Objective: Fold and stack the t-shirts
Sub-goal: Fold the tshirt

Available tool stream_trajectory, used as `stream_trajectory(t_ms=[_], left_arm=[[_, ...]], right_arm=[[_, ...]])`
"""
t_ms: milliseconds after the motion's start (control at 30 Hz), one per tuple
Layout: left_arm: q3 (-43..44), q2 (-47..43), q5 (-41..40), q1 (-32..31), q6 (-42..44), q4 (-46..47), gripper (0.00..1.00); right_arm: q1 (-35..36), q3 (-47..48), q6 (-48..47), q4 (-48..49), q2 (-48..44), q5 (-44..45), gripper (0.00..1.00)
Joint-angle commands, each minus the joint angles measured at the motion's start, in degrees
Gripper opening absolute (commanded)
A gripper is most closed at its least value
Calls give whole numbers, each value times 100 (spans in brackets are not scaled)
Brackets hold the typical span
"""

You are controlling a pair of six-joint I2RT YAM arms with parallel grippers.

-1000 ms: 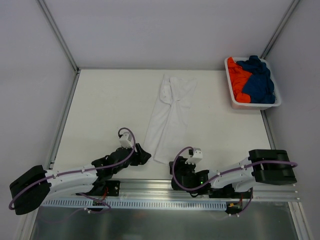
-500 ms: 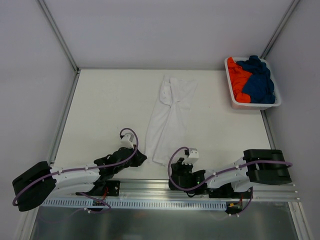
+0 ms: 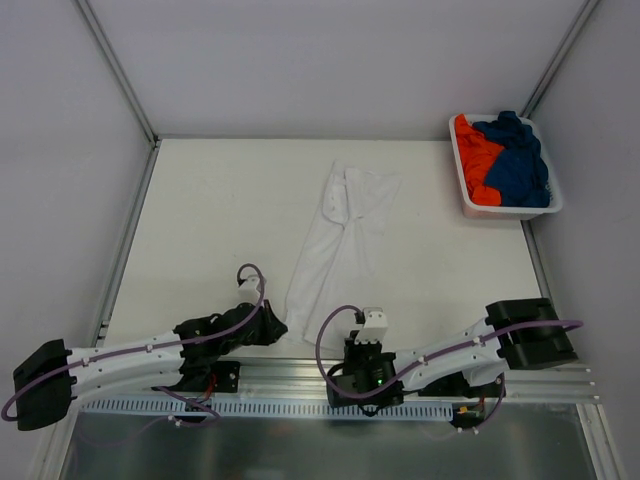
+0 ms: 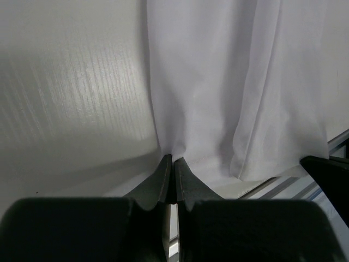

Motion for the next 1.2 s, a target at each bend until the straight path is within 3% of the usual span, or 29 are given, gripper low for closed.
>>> stream_trajectory(t_ms=[0, 300, 667, 900, 1167], left_arm=[[307, 4, -246, -128, -344, -778, 0], [1467, 1066, -843, -155, 147, -972, 0], [2566, 2332, -1380, -137, 780, -752, 0], [2900, 2895, -1336, 231, 1202, -331, 0], [3611, 3853, -924, 1092, 1949, 311, 0]], right_arm=[[119, 427, 570, -1439, 58, 154, 0], [-4, 604, 659, -1951, 6, 549, 0], [-681, 700, -106, -1951, -204, 971, 0], [-1409, 920, -1168, -1706, -442, 1235, 0], [-2446, 911, -3216, -159, -531, 998, 0]])
